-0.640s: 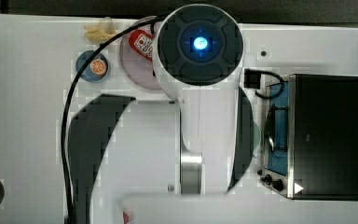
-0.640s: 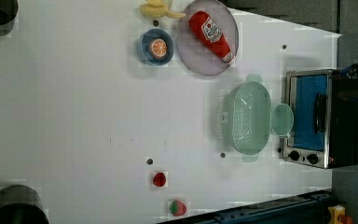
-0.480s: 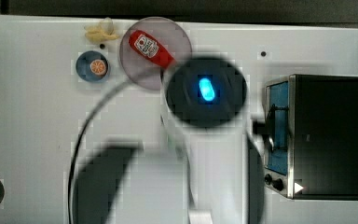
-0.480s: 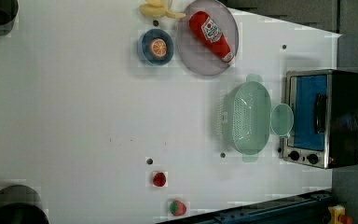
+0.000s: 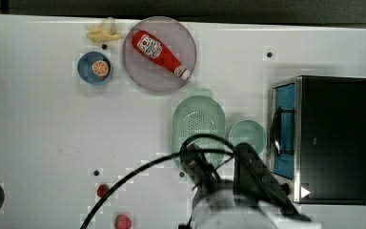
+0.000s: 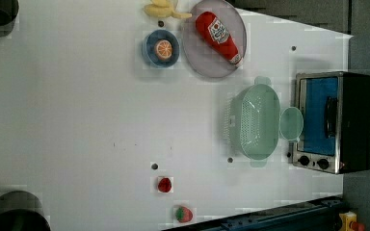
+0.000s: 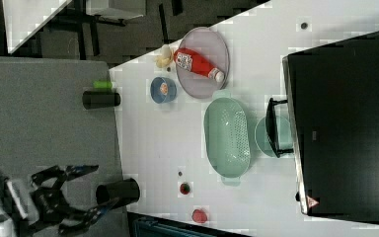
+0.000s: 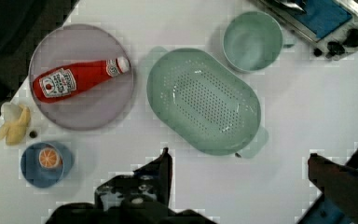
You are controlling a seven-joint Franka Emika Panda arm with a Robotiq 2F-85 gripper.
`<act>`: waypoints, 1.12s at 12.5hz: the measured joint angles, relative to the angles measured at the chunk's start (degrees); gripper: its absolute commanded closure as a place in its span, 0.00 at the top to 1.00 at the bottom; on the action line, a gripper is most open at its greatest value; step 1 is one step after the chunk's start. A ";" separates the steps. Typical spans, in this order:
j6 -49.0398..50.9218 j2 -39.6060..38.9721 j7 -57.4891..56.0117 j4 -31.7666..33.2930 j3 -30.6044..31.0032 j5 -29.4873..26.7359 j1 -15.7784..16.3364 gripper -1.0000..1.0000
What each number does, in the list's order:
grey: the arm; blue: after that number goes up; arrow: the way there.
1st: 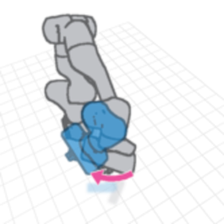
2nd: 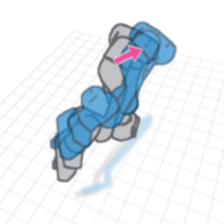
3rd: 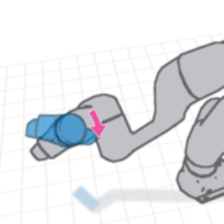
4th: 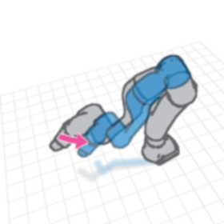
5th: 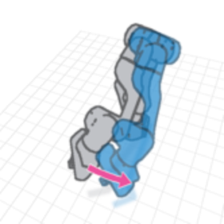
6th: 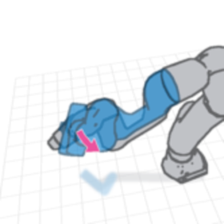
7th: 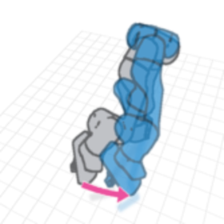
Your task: Drag strainer right to left.
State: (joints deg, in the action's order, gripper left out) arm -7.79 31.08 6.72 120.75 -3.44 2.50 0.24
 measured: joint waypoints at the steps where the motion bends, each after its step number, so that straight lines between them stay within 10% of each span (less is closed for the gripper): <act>1: -3.63 -2.01 1.21 2.24 -0.23 1.19 -0.04 1.00; 9: -44.61 -38.78 20.93 21.82 -0.27 -0.37 1.33 1.00; 14: -57.51 -47.63 29.00 20.59 1.58 0.14 1.55 1.00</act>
State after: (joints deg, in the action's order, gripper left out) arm -65.30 -16.55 35.73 141.34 -1.86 2.64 1.79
